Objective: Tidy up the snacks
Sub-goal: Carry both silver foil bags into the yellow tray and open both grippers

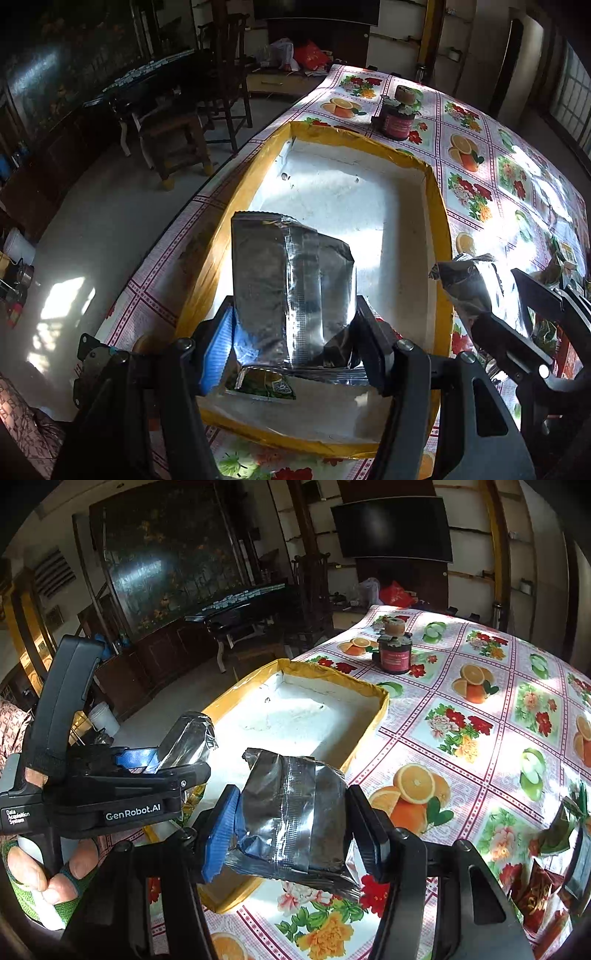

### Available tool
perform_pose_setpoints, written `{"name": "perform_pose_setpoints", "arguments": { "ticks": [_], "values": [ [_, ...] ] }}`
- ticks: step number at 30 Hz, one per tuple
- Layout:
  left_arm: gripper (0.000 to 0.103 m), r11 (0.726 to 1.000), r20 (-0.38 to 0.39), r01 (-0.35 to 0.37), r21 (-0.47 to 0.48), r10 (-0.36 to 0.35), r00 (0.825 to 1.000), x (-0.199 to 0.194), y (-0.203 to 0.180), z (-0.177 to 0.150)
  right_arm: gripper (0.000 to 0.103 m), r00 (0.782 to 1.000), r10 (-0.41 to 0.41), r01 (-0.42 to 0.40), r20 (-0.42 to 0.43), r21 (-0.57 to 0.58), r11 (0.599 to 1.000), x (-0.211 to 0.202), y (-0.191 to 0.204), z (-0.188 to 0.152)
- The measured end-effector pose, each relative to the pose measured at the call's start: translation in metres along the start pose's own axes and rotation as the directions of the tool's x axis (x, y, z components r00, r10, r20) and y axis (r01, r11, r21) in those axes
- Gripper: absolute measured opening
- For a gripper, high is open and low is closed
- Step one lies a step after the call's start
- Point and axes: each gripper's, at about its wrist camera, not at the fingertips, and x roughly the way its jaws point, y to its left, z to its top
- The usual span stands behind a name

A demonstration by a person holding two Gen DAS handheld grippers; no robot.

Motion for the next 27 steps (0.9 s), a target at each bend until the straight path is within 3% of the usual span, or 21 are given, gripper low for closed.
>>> {"name": "perform_pose_setpoints", "arguments": {
  "ticks": [8,18,23,27],
  "values": [
    [0.062,1.000,-0.018,0.009,-0.011,-0.009,1.000,0.020,0.008,0.021,0.058,0.999,0.013,-0.016,-0.048,-0.069,0.997,0.035,0.022,0.003],
    [0.062,1.000,-0.077,-0.011,-0.017,0.010,0.997,0.050,0.011,0.023,0.059,0.995,-0.013,0.001,-0.101,-0.117,0.993,0.064,0.030,0.000],
    [0.066,0.999,-0.105,-0.020,-0.026,0.017,0.994,0.052,0.012,0.023,0.060,0.995,-0.007,-0.006,-0.102,-0.123,0.992,0.060,0.032,-0.002],
    [0.074,0.999,-0.076,-0.011,-0.039,0.008,0.997,0.036,0.014,0.022,0.060,0.996,-0.023,0.011,-0.081,-0.141,0.990,0.043,0.035,-0.005]
  ]
}}
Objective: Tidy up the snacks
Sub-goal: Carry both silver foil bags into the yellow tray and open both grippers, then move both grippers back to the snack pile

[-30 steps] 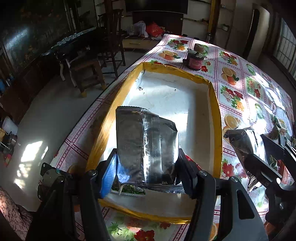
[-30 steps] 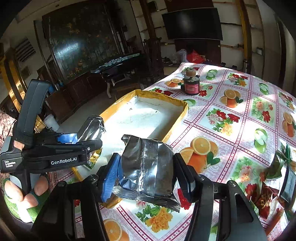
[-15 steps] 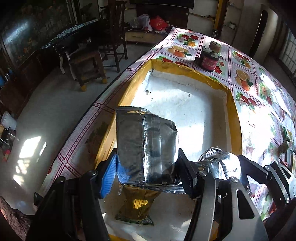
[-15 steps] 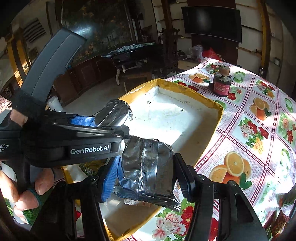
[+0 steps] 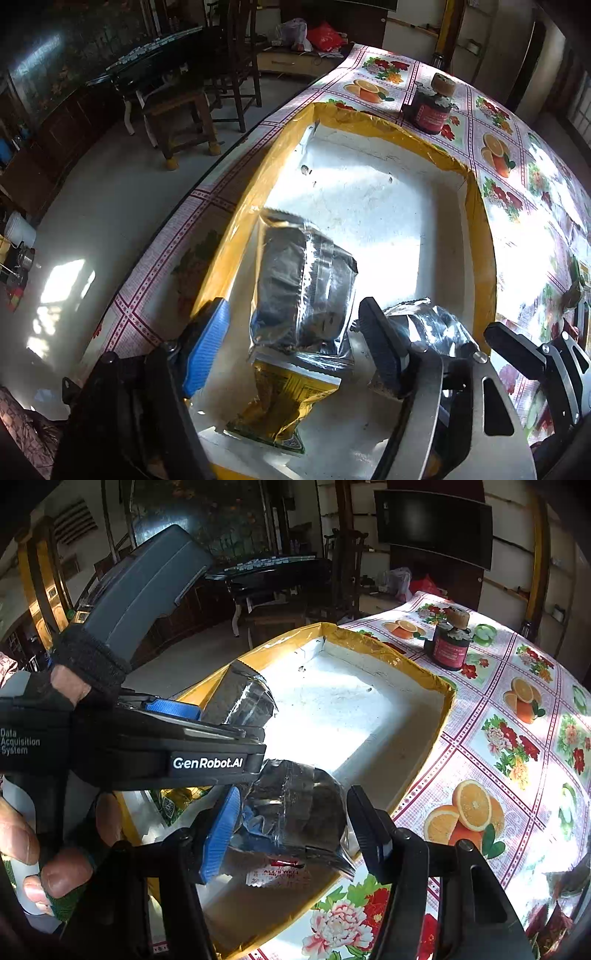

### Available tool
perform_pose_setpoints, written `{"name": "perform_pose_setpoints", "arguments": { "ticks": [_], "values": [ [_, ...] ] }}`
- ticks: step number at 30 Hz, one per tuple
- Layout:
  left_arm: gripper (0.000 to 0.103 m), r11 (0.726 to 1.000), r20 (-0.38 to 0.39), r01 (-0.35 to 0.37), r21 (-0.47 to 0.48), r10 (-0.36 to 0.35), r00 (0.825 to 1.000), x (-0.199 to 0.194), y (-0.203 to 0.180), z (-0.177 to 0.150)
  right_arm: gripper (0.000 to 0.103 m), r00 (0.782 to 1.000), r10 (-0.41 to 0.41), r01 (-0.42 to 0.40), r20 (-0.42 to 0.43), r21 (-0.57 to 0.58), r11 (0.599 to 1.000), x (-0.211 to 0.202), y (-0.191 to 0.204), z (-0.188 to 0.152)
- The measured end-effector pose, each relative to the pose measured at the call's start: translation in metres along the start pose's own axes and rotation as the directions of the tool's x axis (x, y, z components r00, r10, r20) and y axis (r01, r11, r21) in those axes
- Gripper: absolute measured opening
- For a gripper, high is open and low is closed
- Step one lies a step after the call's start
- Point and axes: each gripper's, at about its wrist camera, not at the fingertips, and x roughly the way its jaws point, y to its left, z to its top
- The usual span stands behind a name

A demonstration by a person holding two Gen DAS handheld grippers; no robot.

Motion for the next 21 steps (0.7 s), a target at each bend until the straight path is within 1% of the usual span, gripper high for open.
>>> {"name": "perform_pose_setpoints", "arguments": {
  "ticks": [4,9,13,17,21],
  "values": [
    [0.080,1.000,0.032,0.017,-0.013,-0.017,0.999,-0.020,0.001,-0.003,0.061,1.000,0.000,-0.001,0.025,0.030,1.000,-0.024,-0.008,-0.013],
    [0.081,0.999,0.045,0.052,-0.014,-0.051,0.998,-0.037,-0.007,-0.010,0.061,0.999,-0.019,0.014,0.045,0.111,0.994,-0.056,-0.029,-0.038],
    [0.081,0.997,0.056,0.075,0.019,-0.076,0.996,-0.051,-0.025,-0.018,0.061,0.997,-0.047,0.036,0.055,0.181,0.983,-0.084,-0.051,-0.064],
    [0.081,0.993,0.059,0.096,0.062,-0.099,0.993,-0.062,-0.049,-0.027,0.061,0.995,-0.083,0.064,0.057,0.274,0.959,-0.108,-0.078,-0.090],
    [0.081,0.988,0.054,0.113,0.102,-0.119,0.991,-0.070,-0.070,-0.036,0.062,0.991,-0.118,0.089,0.066,0.343,0.935,-0.131,-0.099,-0.113]
  ]
}}
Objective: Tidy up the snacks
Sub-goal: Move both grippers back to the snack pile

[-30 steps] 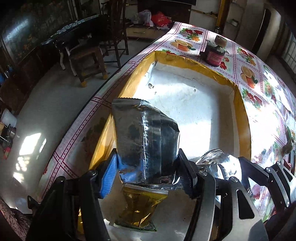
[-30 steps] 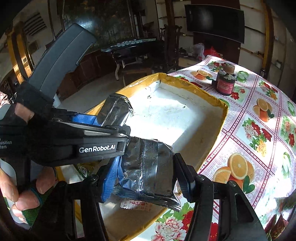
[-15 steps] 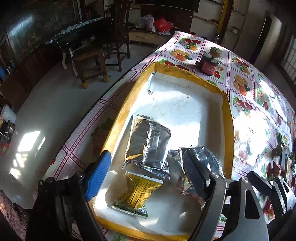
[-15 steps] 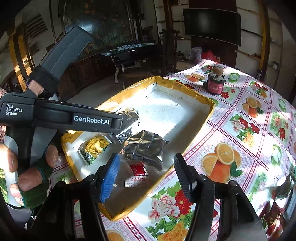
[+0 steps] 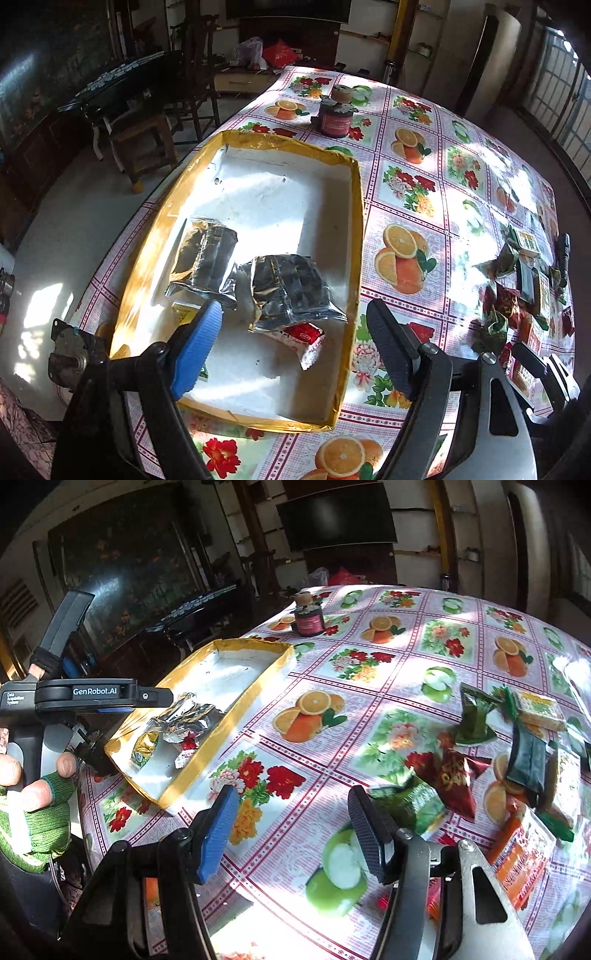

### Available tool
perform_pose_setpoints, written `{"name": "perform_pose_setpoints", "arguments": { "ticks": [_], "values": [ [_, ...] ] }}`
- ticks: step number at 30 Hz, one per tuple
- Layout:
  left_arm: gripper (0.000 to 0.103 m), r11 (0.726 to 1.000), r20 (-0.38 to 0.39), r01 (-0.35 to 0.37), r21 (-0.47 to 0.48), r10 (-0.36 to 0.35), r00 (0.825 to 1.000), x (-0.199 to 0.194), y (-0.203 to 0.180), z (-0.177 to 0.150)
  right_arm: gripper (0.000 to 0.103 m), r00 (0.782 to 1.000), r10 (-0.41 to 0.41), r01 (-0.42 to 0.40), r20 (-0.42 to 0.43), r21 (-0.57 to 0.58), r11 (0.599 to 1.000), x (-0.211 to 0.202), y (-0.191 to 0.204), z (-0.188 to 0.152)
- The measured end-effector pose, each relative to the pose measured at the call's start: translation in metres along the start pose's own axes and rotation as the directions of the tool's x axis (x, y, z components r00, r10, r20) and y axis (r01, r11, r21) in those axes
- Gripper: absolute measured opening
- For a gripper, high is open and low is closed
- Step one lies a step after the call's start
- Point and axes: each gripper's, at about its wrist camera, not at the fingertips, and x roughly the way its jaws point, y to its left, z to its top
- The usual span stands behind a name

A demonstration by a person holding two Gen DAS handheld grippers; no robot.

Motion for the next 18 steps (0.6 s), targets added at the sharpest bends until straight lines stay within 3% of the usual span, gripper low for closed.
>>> {"name": "perform_pose_setpoints", "arguments": {
  "ticks": [18],
  "values": [
    [0.081,0.980,-0.028,0.069,0.185,-0.065,0.998,-0.016,-0.098,-0.040,0.065,0.991,-0.115,0.101,0.063,0.185,0.977,-0.076,-0.078,-0.058]
  ]
}}
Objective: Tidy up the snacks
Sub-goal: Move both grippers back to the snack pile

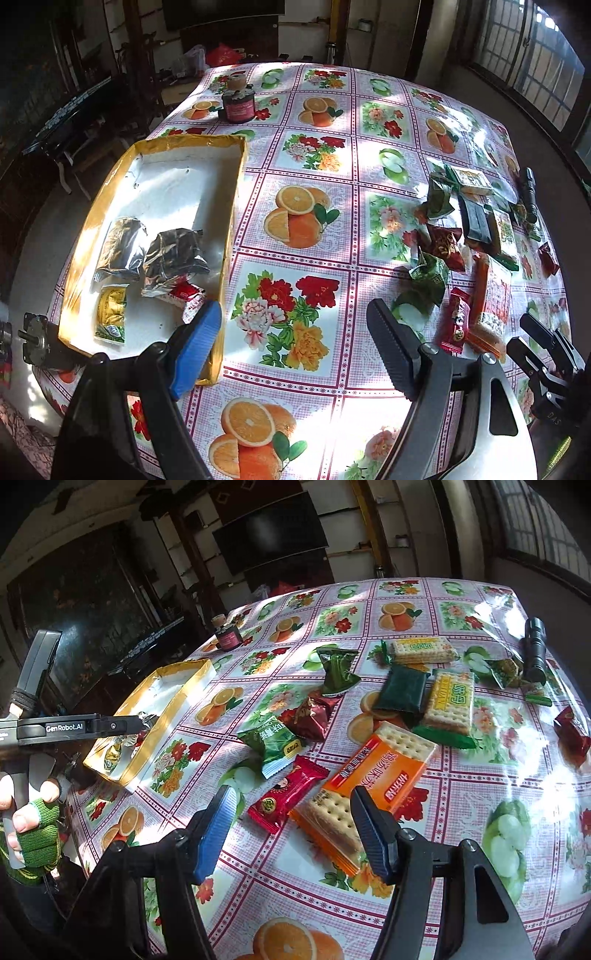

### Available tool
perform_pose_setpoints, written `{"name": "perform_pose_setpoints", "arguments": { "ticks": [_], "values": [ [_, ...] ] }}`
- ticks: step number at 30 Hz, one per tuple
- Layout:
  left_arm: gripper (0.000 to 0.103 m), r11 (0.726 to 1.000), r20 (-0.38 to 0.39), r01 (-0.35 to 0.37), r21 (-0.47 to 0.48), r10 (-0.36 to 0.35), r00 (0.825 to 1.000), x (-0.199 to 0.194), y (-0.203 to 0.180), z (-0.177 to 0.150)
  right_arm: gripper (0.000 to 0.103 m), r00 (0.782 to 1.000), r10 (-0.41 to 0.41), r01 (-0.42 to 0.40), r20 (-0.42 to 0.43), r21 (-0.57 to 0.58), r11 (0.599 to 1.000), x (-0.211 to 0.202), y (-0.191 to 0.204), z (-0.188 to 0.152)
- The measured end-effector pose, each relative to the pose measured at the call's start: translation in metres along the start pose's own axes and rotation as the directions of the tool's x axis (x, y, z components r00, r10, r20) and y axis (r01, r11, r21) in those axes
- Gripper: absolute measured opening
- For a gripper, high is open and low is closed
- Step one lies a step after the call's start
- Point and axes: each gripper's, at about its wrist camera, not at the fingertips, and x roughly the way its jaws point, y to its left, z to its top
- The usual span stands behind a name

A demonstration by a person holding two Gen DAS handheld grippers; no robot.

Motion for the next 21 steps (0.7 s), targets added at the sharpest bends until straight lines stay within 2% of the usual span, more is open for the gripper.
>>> {"name": "perform_pose_setpoints", "arguments": {
  "ticks": [11,21],
  "values": [
    [0.081,0.994,-0.002,-0.002,0.106,0.002,1.000,0.003,-0.048,-0.014,0.065,0.999,-0.045,0.044,0.017,0.060,0.997,-0.018,-0.032,-0.012],
    [0.081,0.990,0.049,-0.055,0.132,0.049,0.998,-0.002,-0.059,-0.015,0.065,0.998,-0.063,0.063,-0.006,0.057,0.996,-0.009,-0.032,-0.012]
  ]
}}
